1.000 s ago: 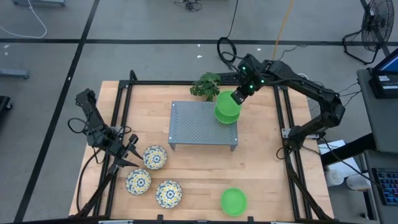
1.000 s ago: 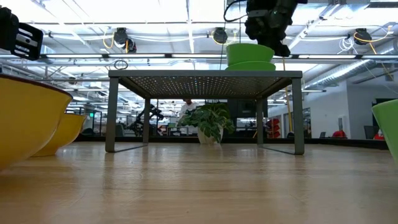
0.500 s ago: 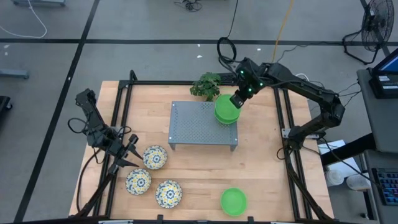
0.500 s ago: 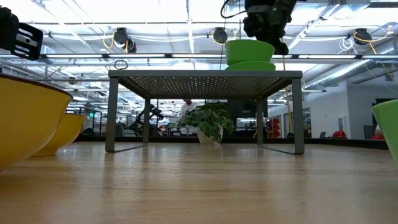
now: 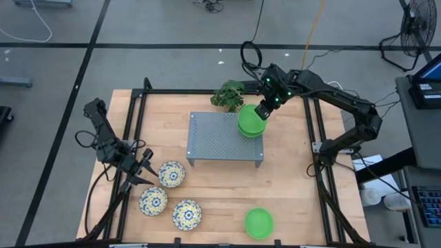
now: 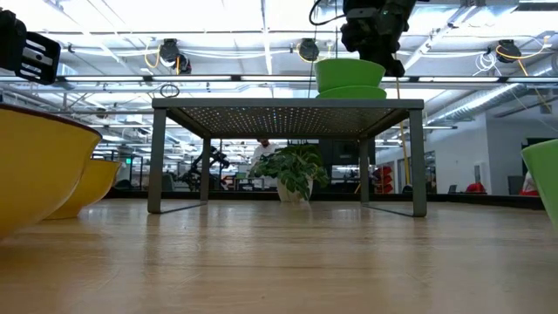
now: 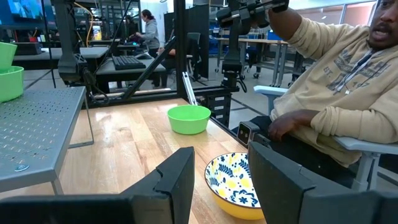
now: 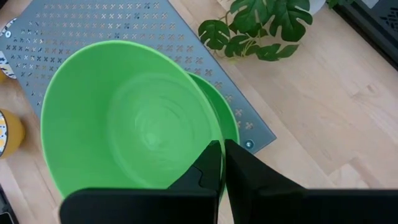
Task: Pick & Place Mini bowls
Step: Stack the top green bowl on the green bowl on the shelf, then stack the green bowl on the green bowl on the shelf
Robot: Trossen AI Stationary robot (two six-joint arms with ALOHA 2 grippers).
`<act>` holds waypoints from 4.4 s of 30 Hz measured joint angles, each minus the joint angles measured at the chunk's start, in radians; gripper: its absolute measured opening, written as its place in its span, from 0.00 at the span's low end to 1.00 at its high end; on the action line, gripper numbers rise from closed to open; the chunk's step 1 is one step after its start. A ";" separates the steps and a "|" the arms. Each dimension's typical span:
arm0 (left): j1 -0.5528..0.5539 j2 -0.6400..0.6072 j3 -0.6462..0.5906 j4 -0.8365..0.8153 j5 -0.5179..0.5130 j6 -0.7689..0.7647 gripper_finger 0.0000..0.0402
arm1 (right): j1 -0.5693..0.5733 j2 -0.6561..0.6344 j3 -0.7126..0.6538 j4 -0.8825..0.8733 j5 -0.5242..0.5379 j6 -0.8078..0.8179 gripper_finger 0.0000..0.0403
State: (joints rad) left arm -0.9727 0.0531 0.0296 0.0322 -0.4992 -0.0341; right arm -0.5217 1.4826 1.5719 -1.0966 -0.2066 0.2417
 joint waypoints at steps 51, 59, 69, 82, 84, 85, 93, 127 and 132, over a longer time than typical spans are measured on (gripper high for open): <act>0.000 0.000 0.000 0.000 0.000 0.000 0.38 | 0.000 -0.012 0.000 0.076 -0.008 -0.018 0.38; 0.000 0.000 0.000 0.000 0.000 0.000 0.38 | 0.000 -0.072 0.000 0.143 -0.126 -0.007 0.38; 0.000 0.000 0.000 0.000 0.000 0.000 0.38 | 0.000 -0.097 -0.088 0.119 -0.162 0.023 0.37; 0.000 0.000 0.000 0.001 0.000 0.000 0.38 | -0.009 -0.100 -0.182 0.217 -0.170 0.033 0.37; 0.000 0.000 0.000 0.000 0.000 0.000 0.38 | -0.010 -0.105 -0.182 0.235 -0.200 0.041 0.37; 0.000 0.000 0.000 0.001 0.000 0.000 0.38 | -0.009 -0.108 -0.182 0.252 -0.222 0.046 0.37; 0.000 0.000 0.000 0.000 0.000 0.000 0.38 | 0.060 -0.138 -0.184 0.351 -0.507 -0.007 0.37; 0.000 0.000 0.000 0.000 0.000 0.000 0.38 | 1.236 -0.109 -0.460 0.498 0.416 0.374 0.37; 0.000 0.000 0.000 0.000 0.000 0.000 0.38 | 1.244 -0.109 -0.615 0.688 0.413 0.378 0.37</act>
State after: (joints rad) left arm -0.9730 0.0528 0.0296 0.0319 -0.4988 -0.0341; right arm 0.7223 1.3739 0.9567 -0.4090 0.2062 0.6199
